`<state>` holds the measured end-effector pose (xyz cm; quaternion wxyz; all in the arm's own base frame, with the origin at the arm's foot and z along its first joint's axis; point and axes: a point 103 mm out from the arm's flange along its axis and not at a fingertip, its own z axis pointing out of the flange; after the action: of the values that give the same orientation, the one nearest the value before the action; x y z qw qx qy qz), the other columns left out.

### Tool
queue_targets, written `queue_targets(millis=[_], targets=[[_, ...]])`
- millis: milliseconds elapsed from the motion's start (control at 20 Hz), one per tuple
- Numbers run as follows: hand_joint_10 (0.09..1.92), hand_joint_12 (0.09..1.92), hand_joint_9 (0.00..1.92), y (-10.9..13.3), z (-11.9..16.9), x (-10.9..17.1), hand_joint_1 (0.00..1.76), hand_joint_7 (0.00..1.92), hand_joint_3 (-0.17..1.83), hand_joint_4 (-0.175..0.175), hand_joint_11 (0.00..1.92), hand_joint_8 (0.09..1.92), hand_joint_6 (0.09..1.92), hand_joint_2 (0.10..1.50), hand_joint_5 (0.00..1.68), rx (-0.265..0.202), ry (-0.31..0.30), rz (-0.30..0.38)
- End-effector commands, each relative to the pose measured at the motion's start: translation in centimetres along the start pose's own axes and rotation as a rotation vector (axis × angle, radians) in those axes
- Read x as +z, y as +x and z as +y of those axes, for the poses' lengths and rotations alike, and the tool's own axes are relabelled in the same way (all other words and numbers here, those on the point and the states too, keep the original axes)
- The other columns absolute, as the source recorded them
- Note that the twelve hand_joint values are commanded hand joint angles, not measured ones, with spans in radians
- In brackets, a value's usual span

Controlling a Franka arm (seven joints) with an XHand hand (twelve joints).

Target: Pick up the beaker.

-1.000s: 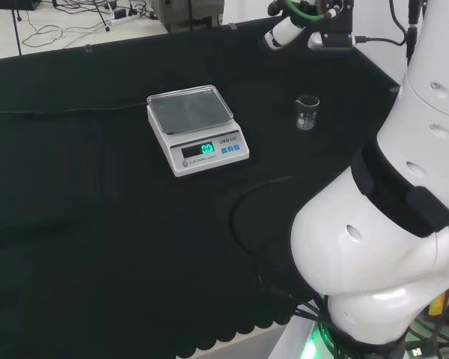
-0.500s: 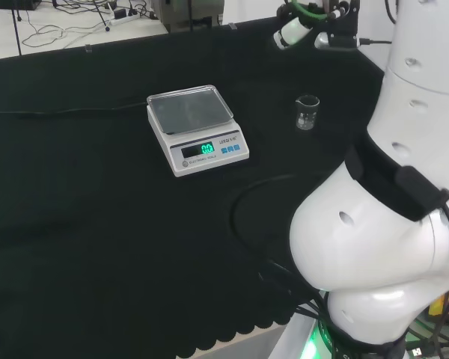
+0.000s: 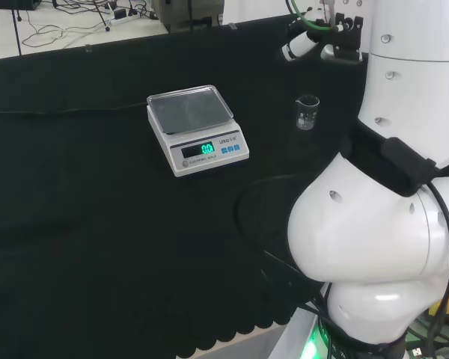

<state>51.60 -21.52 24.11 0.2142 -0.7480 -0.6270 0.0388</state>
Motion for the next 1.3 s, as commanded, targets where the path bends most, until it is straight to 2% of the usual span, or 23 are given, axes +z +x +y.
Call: queue_targets(millis=[50,500,800,1300], targets=[[0.74,1.37,0.36,-1.0,0.9,1.6,0.64,0.29,0.47,0.059,0.0,0.59,0.09,0.74,0.3,-0.015,0.022,0.049],[0.74,1.37,0.36,-1.8,1.5,4.2,0.65,0.29,0.46,0.057,0.0,0.59,0.09,0.74,0.31,0.013,0.067,0.063],[0.74,1.37,0.36,-2.2,2.0,5.3,0.65,0.29,0.46,0.055,0.0,0.59,0.09,0.74,0.32,0.043,0.07,0.026],[0.75,1.38,0.36,-2.9,3.2,7.1,0.66,0.3,0.46,0.049,0.0,0.6,0.09,0.74,0.34,0.071,0.112,0.018]])
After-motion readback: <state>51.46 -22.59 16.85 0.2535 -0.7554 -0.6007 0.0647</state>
